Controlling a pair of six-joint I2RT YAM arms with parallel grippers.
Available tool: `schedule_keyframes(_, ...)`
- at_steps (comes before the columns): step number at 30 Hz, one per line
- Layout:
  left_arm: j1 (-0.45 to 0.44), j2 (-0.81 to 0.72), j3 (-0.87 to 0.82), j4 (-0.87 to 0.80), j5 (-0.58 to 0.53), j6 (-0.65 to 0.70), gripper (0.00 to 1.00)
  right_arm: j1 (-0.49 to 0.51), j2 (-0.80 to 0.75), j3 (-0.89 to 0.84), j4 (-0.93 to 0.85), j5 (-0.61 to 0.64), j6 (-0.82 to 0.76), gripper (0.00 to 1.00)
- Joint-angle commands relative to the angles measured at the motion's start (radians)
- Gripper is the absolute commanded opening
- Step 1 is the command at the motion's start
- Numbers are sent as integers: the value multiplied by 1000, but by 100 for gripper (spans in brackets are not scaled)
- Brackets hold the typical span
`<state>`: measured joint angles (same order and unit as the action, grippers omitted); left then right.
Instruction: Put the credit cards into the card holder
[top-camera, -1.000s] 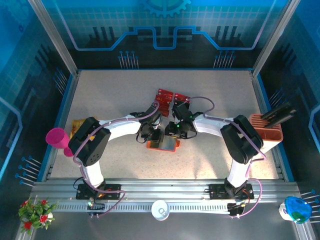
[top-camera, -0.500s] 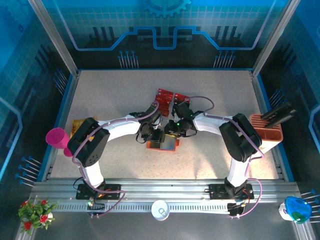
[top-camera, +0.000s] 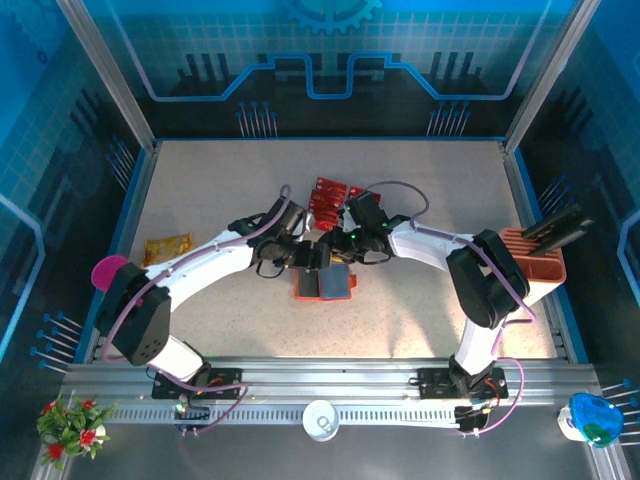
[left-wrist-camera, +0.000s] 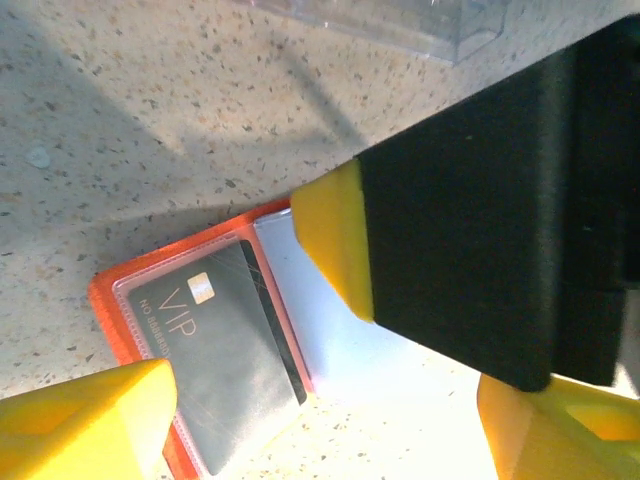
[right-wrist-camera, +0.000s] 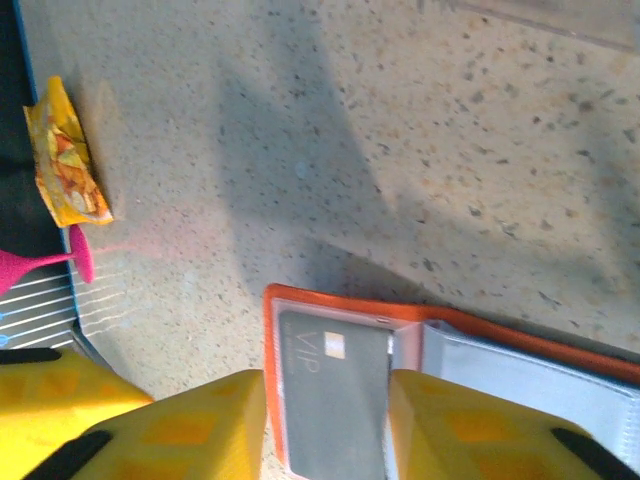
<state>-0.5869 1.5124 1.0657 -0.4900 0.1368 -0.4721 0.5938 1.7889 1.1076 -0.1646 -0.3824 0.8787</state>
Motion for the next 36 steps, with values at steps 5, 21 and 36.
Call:
schedule_keyframes(5, 87, -81, -34, 85, -17, -81, 81, 84, 26, 24, -14, -35, 27, 43)
schedule_keyframes(21, 160, -123, -75, 87, -14, -103, 81, 169, 204, 88, 84, -40, 110, 43)
schedule_keyframes(36, 176, -127, -102, 85, 10, -89, 82, 173, 197, 81, 136, -30, 123, 43)
